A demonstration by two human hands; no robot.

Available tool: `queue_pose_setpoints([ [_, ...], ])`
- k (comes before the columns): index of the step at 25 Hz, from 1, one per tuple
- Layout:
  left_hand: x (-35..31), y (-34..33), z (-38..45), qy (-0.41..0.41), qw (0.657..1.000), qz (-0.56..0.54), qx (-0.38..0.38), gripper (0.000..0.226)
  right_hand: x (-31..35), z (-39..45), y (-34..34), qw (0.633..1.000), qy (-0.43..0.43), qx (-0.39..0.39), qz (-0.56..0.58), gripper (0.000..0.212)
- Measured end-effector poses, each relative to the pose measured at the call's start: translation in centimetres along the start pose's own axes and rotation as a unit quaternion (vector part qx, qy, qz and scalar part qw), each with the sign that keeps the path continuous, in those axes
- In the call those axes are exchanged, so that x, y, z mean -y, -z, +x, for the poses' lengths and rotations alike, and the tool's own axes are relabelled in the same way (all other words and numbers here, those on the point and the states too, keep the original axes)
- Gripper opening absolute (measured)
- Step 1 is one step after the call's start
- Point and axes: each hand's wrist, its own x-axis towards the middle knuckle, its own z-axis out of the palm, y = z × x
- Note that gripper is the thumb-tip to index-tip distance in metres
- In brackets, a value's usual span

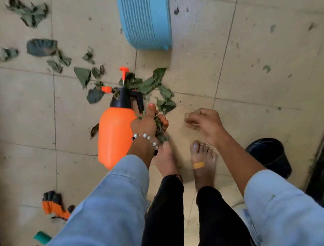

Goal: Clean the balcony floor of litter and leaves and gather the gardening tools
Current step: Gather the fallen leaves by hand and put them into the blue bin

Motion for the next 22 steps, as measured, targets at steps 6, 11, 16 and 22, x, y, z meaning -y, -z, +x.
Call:
queue_pose_setpoints([
  [6,-8.1,-4.0,-15.2,-0.034,0.991,-0.125,0.023,0.035,15.0,-17.3,-3.7,0.928,0.036,0.06,0.366,0.04],
  [11,-19.0,-6.7,-33.7,-0.152,0.973,-0.135,0.114,0.032,28.4,-33.1,-6.2,0.872,0.135,0.016,0.47,0.028],
  [16,-24.9,-9.6,-45.5,-0.242,0.951,-0.036,0.191,0.017,37.8,-42.0,-4.3,0.862,0.209,0.04,0.459,0.041],
  [22,-26.1,-18.5,-51.9,-0.285,0.91,0.097,0.286,0.014,45.7,-43.7,2.4,0.846,0.226,0.022,0.482,0.025],
])
